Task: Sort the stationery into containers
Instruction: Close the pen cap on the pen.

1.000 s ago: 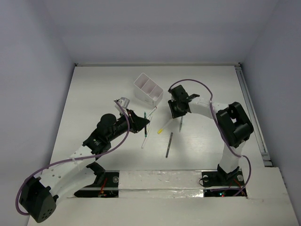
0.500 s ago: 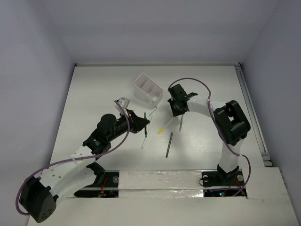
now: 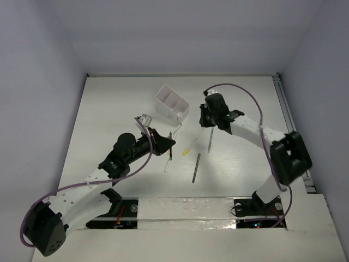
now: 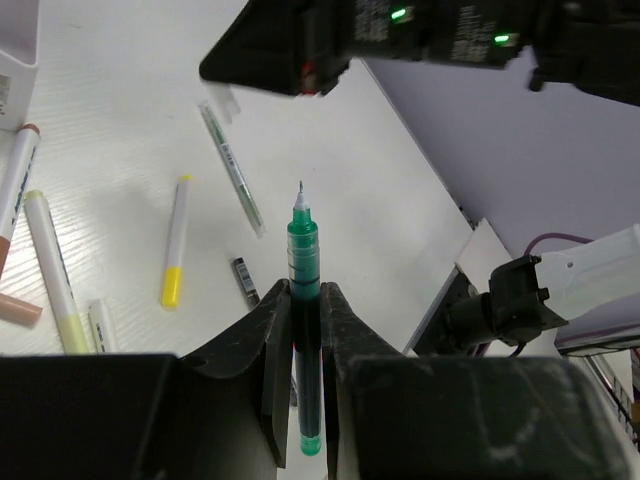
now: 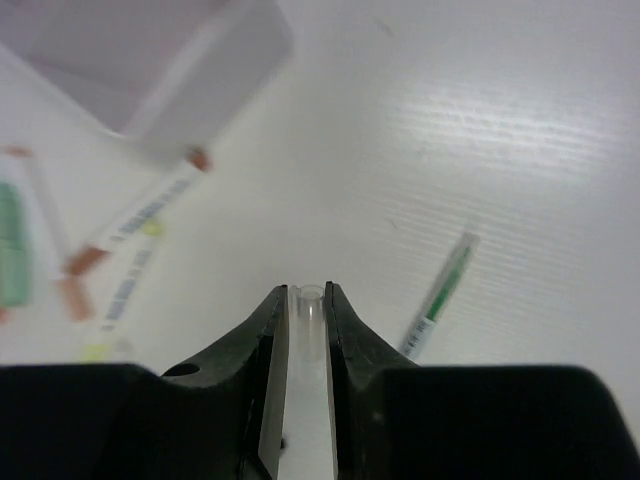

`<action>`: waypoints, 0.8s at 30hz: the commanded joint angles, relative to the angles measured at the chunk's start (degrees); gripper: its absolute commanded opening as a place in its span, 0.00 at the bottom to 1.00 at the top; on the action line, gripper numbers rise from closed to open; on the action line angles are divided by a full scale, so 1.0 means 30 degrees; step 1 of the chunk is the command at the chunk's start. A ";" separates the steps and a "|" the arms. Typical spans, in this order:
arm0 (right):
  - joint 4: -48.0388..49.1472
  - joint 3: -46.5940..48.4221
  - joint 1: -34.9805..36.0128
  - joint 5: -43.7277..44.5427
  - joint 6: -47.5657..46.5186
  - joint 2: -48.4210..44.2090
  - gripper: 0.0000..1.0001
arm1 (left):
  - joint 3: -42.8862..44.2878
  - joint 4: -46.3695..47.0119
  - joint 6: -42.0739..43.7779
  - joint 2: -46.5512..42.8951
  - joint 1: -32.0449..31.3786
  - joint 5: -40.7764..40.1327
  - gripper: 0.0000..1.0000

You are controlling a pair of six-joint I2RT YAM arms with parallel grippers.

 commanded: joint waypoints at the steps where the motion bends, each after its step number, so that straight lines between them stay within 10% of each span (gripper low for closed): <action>1: 0.5985 -0.1817 -0.0081 -0.2461 0.2416 -0.4331 0.00 | -0.0362 0.2203 0.0083 -0.0301 -0.0026 0.0993 0.00; 12: 1.6800 -0.6015 0.0591 -0.9122 1.0505 -0.7275 0.00 | -0.0539 0.4373 -0.0327 0.1603 -0.0026 0.1669 0.00; 24: 1.7862 -0.6281 0.2410 -0.8596 1.0127 -0.6573 0.00 | 0.0136 0.5339 -0.0503 0.3039 -0.0026 0.2225 0.00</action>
